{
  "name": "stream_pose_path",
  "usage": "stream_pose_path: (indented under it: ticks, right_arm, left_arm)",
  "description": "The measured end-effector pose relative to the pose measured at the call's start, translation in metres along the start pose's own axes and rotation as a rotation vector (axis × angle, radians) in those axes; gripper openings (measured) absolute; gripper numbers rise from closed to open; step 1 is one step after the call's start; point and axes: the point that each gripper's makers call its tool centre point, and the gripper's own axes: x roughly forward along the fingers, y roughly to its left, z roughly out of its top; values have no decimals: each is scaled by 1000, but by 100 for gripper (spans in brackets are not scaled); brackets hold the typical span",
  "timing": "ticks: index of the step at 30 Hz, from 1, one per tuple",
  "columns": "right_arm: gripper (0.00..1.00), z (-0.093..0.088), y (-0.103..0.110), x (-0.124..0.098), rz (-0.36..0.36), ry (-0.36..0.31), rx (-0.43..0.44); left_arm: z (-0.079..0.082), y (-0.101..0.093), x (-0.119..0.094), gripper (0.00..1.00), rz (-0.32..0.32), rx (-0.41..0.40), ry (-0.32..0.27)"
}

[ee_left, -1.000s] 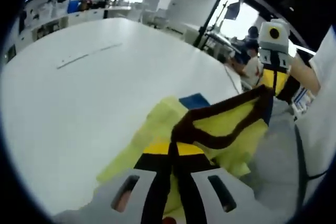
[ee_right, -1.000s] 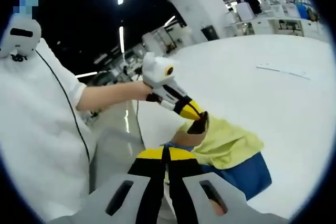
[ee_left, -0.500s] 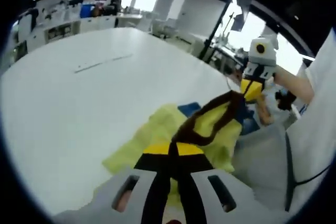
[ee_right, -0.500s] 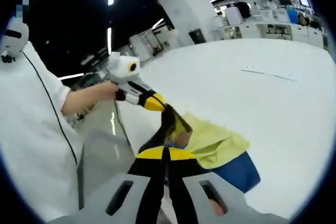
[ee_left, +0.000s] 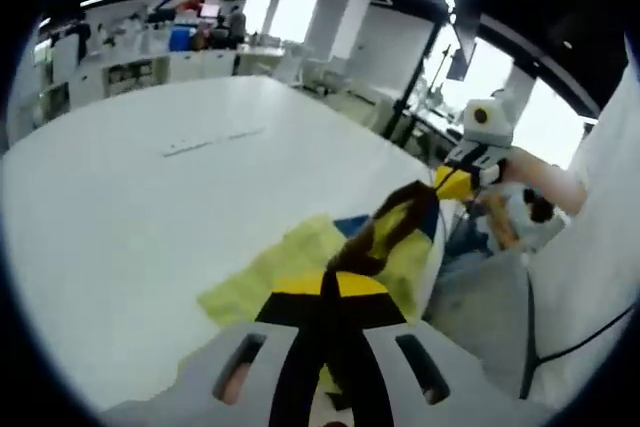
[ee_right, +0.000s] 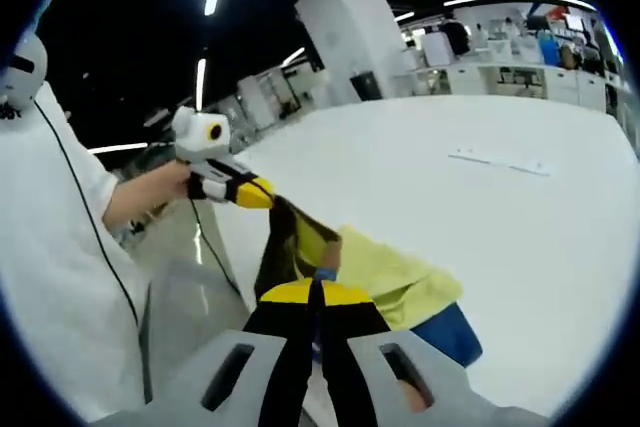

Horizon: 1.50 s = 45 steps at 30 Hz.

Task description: Fold the garment on the visible template until the final outline fits inside the template.

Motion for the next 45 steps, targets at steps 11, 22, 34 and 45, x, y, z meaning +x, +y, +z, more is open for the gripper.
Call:
stream_pose_path:
  ticks: [11,22,34,45]
  right_arm:
    - [1,26,13,-9,-26,-41,-116]
    - [1,59,19,-18,-85,-120,-259]
    - [1,81,28,-33,-147,-218,-321]
    - [1,103,53,-44,-118,-312,-296]
  left_arm:
    - [35,-15,-36,0,27,32,-110]
    - [59,-32,-60,0,45,65,-189]
    - [70,-34,-74,0,78,68,-270]
    - [88,-51,-92,0,57,82,-354]
